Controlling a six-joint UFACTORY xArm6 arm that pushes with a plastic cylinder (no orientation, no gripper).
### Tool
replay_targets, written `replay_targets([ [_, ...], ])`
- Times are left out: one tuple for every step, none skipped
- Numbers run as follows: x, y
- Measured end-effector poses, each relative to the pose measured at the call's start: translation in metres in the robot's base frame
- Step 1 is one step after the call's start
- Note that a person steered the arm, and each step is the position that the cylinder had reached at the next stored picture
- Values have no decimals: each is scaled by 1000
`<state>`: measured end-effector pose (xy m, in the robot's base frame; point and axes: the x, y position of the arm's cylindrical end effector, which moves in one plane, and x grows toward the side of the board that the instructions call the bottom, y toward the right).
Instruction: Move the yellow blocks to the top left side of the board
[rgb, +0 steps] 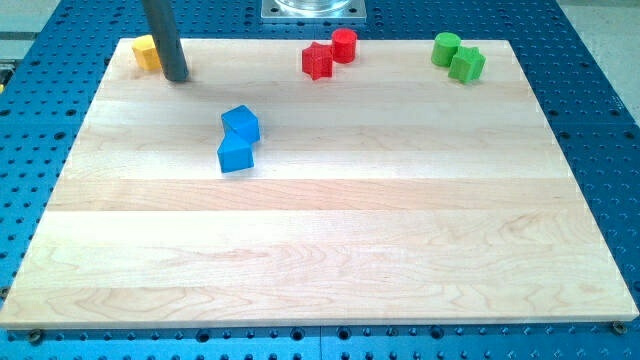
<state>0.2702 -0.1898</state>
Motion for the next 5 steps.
replay_targets([
  [2, 15],
  [2, 15],
  [2, 15],
  [3, 16],
  [16, 18],
])
